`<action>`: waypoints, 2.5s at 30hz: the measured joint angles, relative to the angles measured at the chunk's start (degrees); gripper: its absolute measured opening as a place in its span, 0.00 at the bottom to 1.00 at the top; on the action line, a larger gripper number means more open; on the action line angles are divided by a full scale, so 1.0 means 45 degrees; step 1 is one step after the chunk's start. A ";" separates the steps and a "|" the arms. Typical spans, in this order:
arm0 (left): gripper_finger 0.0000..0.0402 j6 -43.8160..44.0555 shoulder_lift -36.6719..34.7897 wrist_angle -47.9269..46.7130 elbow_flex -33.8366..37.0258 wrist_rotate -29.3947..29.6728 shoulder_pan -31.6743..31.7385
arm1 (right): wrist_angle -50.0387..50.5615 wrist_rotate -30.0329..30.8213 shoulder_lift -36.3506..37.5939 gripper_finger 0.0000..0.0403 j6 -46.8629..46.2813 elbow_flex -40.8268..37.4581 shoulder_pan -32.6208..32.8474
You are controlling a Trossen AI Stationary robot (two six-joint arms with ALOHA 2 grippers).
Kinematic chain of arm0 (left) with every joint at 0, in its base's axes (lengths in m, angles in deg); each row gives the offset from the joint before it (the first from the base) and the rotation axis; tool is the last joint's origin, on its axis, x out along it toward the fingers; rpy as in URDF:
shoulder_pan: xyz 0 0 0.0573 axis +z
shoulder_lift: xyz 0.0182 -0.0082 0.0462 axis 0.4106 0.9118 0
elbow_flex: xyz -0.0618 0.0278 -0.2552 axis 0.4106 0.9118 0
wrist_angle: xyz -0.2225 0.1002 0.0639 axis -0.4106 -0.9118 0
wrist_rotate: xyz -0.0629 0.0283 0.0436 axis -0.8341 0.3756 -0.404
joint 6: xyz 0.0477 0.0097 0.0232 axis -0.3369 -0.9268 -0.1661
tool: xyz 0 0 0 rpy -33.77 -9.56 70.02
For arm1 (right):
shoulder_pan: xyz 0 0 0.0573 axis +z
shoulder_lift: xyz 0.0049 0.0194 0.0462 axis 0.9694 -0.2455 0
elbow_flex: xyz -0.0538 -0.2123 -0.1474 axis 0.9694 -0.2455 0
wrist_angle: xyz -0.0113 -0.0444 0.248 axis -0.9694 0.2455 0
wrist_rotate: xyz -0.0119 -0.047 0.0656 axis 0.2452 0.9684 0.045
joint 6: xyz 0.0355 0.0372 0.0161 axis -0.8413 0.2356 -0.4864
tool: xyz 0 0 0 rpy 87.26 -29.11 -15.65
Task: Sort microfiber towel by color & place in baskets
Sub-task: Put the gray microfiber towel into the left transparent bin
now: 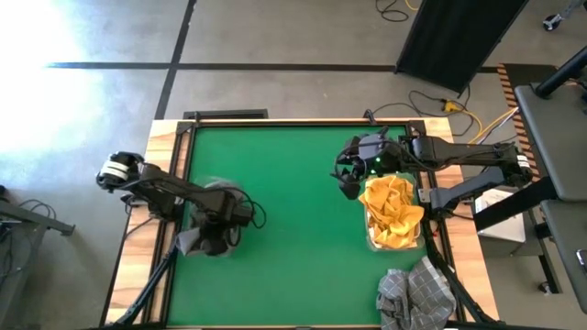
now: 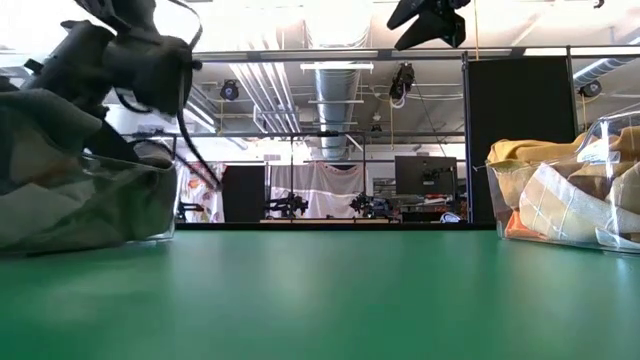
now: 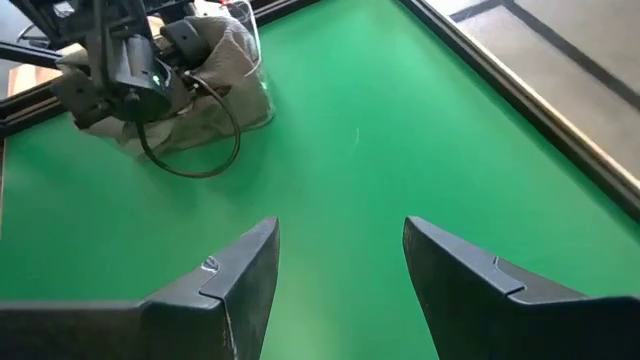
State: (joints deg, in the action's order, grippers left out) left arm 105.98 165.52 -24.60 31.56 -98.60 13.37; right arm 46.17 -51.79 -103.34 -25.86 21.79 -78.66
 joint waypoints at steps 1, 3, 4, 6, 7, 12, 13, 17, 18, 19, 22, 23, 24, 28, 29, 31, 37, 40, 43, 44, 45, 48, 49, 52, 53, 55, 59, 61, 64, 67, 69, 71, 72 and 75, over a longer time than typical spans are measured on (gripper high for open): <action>0.04 0.0099 0.0135 -0.0039 0.0000 -0.0129 0.0005 | 0.0041 -0.0003 0.0000 0.51 -0.0145 0.0000 0.0000; 0.06 0.0297 0.0150 -0.0042 0.0010 -0.0142 -0.0014 | 0.0187 -0.0005 0.0000 0.51 -0.0373 0.0000 0.0000; 0.08 0.0483 0.0087 -0.0037 0.0035 -0.0137 -0.0014 | 0.0296 -0.0008 -0.0001 0.51 -0.0427 0.0000 0.0000; 0.11 0.0993 -0.0174 -0.0038 0.0102 -0.0053 -0.0012 | 0.0526 -0.0013 0.0000 0.51 -0.0434 0.0000 0.0012; 0.14 0.1239 -0.0344 -0.0035 0.0120 0.0019 0.0013 | 0.0595 -0.0019 0.0000 0.51 -0.0407 0.0000 0.0047; 0.24 0.2415 -0.1518 -0.0279 0.0170 0.0334 0.0013 | 0.0537 -0.0023 0.0000 0.51 0.0381 0.0000 0.0332; 0.27 0.2602 -0.1794 -0.0347 0.0170 0.0317 0.0015 | 0.0537 -0.0033 0.0000 0.51 0.0456 0.0000 0.0357; 0.35 0.2867 -0.3073 -0.0763 0.0018 -0.0158 0.0019 | 0.0542 -0.0025 -0.0002 0.51 0.0479 0.0000 0.0413; 0.36 0.2765 -0.3414 -0.0790 -0.0140 -0.0282 0.0020 | 0.0539 -0.0025 0.0000 0.51 0.0481 0.0000 0.0416; 0.38 0.2602 -0.3719 -0.0821 -0.0353 -0.0338 0.0015 | 0.0542 -0.0023 0.0000 0.51 0.0479 0.0000 0.0413; 0.40 0.2160 -0.4486 -0.0932 -0.1115 -0.0384 0.0015 | 0.0541 -0.0023 0.0000 0.51 0.0479 0.0000 0.0413; 0.40 0.2126 -0.4689 -0.1041 -0.1385 -0.0367 0.0015 | 0.0537 -0.0023 0.0000 0.51 0.0479 0.0000 0.0413; 0.40 0.2118 -0.4834 -0.1155 -0.1638 -0.0312 0.0015 | 0.0537 -0.0023 0.0000 0.51 0.0483 0.0000 0.0413; 0.41 0.2113 -0.5200 -0.2024 -0.2841 0.0159 0.0020 | 0.0603 -0.0023 0.0000 0.51 0.0498 0.0000 0.0413; 0.41 0.2101 -0.5250 -0.2226 -0.3160 0.0317 0.0018 | 0.0645 -0.0023 -0.0002 0.51 0.0492 0.0000 0.0413; 0.40 0.2090 -0.5388 -0.2577 -0.3813 0.0591 0.0003 | 0.0703 -0.0023 0.0000 0.51 0.0489 0.0000 0.0413; 0.34 0.2321 -0.5717 -0.3827 -0.5435 0.0467 -0.0291 | 0.1253 -0.0033 0.0000 0.51 0.0124 0.0000 0.0418; 0.19 0.2569 -0.5706 -0.3819 -0.5552 0.0517 -0.0355 | 0.1567 -0.0041 0.0000 0.51 -0.0045 0.0000 0.0418; 0.03 0.2568 -0.5533 -0.3771 -0.5073 0.1243 -0.0383 | 0.1710 -0.0068 0.0000 0.51 -0.0281 0.0000 0.0419; 0.03 0.2543 -0.5486 -0.3641 -0.4762 0.1321 -0.0383 | 0.1731 -0.0120 0.0000 0.51 -0.0346 0.0000 0.0432; 0.03 0.2457 -0.5443 -0.3397 -0.4395 0.1256 -0.0378 | 0.1727 -0.0121 0.0000 0.51 -0.0401 0.0000 0.0482; 0.01 0.2347 -0.5321 -0.2305 -0.3059 0.1121 -0.0383 | 0.1746 -0.0154 0.0000 0.51 -0.0404 0.0000 0.0782; 0.00 0.2361 -0.5277 -0.1871 -0.2507 0.1121 -0.0383 | 0.1746 -0.0164 -0.0002 0.51 -0.0391 0.0000 0.0955; 0.00 0.2626 -0.5206 -0.0470 -0.0819 0.1208 -0.0374 | 0.1741 -0.0441 -0.0133 0.51 -0.0398 0.0000 0.1648; 0.00 0.2822 -0.5175 0.0003 -0.0275 0.1221 -0.0374 | 0.1741 -0.0441 -0.0221 0.51 -0.0472 -0.0005 0.1945; 0.00 0.3122 -0.5147 0.0956 0.0750 0.0949 -0.0369 | 0.1768 -0.0487 -0.0494 0.51 -0.0993 -0.0024 0.2618; 0.00 0.3575 -0.5208 0.1726 0.2003 0.0608 -0.0417 | 0.2346 -0.1415 -0.1148 0.51 -0.3826 -0.0024 0.3868; 0.00 0.3561 -0.5264 0.1684 0.2248 0.0542 -0.0422 | 0.3079 -0.1718 -0.1428 0.51 -0.5820 -0.0024 0.4494; 0.00 0.3276 -0.5321 0.1677 0.2355 0.0533 -0.0432 | 0.4319 -0.1752 -0.1722 0.51 -0.8889 0.0168 0.5455; 0.01 0.2812 -0.5385 0.1575 0.2395 0.0411 -0.0427 | 0.4728 -0.1776 -0.1866 0.51 -1.2084 0.0422 0.6466; 0.03 0.2673 -0.5415 0.1386 0.2419 0.0127 -0.0427 | 0.4787 -0.1966 -0.1939 0.51 -1.4421 0.0494 0.7163; 0.07 0.2679 -0.5537 0.1004 0.2451 -0.0119 -0.0486 | 0.4942 -0.2670 -0.2027 0.51 -1.6606 0.0518 0.7835; 0.10 0.2699 -0.5623 0.0773 0.2457 -0.0147 -0.0524 | 0.4976 -0.3142 -0.2069 0.51 -1.7389 0.0529 0.8243; 0.20 0.2924 -0.6001 0.0497 0.2492 0.0158 -0.0670 | 0.5070 -0.4628 -0.2350 0.51 -1.8962 0.0511 0.9590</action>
State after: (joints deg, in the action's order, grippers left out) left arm 119.13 138.51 -22.37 42.77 -97.89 10.36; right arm 68.98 -72.61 -113.92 -111.19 24.09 -35.51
